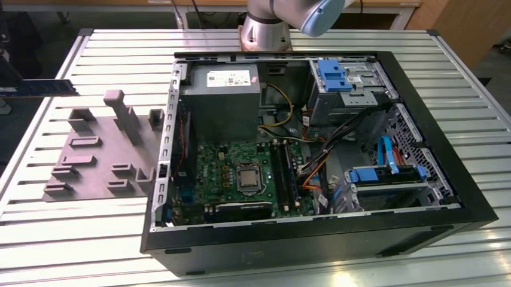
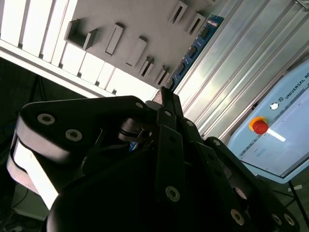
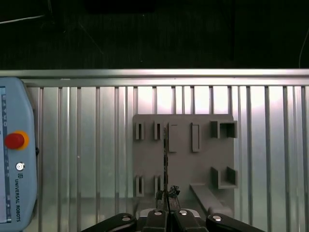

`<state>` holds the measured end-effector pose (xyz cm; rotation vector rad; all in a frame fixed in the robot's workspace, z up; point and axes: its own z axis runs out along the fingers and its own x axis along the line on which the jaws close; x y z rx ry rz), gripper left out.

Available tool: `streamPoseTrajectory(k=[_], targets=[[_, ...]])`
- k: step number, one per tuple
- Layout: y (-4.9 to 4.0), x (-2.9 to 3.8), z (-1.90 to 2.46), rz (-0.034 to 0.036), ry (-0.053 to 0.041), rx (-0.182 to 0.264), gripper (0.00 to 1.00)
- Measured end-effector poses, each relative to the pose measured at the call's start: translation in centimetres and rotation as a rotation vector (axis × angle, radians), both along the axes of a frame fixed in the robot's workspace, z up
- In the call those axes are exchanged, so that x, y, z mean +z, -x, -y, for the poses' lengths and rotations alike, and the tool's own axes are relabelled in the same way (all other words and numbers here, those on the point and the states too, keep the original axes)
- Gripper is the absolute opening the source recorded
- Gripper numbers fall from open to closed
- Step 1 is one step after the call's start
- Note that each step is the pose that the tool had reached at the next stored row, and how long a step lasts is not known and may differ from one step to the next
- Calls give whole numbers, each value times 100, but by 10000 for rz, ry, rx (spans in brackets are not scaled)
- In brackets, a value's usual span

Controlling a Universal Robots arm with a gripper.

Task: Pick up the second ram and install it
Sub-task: 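Pick up the second ram and move it above second insertion slot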

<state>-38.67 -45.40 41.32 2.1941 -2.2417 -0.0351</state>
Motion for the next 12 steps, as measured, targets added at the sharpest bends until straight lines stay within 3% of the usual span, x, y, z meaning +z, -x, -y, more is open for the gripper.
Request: streamPoseTrajectory(k=[12], targets=[[-102, 0, 0, 1, 0, 0, 11]])
